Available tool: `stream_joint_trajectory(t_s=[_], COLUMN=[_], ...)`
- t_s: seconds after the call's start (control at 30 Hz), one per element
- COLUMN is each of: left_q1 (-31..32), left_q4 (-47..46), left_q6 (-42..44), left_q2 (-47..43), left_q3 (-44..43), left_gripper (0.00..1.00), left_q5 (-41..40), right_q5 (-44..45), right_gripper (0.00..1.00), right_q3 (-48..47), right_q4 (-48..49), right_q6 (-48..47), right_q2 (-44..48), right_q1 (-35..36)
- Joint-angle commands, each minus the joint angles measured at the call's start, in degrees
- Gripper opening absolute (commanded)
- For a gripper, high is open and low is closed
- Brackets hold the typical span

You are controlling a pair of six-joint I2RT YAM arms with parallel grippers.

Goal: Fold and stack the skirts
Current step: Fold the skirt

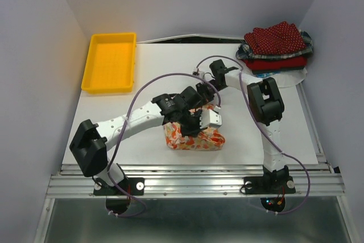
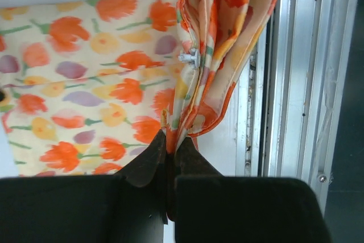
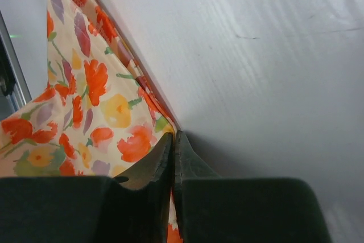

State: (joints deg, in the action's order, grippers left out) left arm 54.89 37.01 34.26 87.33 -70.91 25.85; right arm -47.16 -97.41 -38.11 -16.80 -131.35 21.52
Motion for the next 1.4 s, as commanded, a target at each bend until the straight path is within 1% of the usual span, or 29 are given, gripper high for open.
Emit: stream_joint_trajectory(t_s=[0.0,0.07,0.1,0.3,0.37,0.6,0.8,1.03,1.17,1.27,1.33,1.37], left_q1=[-4.5,-6.3,-8.3,-13.3,-15.5,-19.6,-19.8,-19.8,-19.8,-19.7,-19.9,-19.8], left_q4=[4.6,5.3,5.6,6.8,5.7,2.3,0.7,-0.4,-1.3,-1.3,-1.1,-1.0], left_q6=[3.7,5.3,5.8,8.7,8.5,8.9,9.2,11.6,12.9,13.8,13.9,13.9], left_q2=[2.3,4.4,5.3,12.2,13.9,18.7,19.5,20.1,21.6,22.4,21.9,21.5], left_q3=[-7.0,-8.4,-9.7,-13.6,-13.9,-13.7,-15.1,-16.4,-16.2,-15.5,-15.0,-15.0], left_gripper=[0.0,0.0,0.0,0.0,0.0,0.0,0.0,0.01,0.09,0.19,0.32,0.36], left_q5=[2.5,2.3,2.3,2.4,3.1,2.8,1.9,-2.0,-3.3,-4.1,-4.3,-4.3], right_q5=[2.3,2.2,2.2,1.5,1.7,2.3,2.5,1.9,1.3,2.0,3.4,4.0], right_gripper=[0.06,0.04,0.04,0.04,0.04,0.05,0.05,0.05,0.05,0.06,0.08,0.1], right_q3=[4.8,5.2,5.5,6.3,6.3,7.2,7.3,7.1,6.8,6.2,5.7,5.3], right_q4=[-0.9,-0.9,-0.9,-0.8,-0.8,-0.9,-1.2,-1.3,-1.3,-1.3,-1.3,-1.4], right_q6=[-3.9,-4.1,-4.5,-5.0,-5.2,-6.0,-6.5,-6.7,-6.4,-6.2,-5.9,-5.6], right_q2=[1.4,1.7,1.9,2.4,2.3,2.9,3.2,2.8,2.5,2.6,2.9,3.0], right_q1=[1.6,1.6,1.6,1.6,1.6,1.6,1.6,1.6,1.6,1.6,1.6,1.6])
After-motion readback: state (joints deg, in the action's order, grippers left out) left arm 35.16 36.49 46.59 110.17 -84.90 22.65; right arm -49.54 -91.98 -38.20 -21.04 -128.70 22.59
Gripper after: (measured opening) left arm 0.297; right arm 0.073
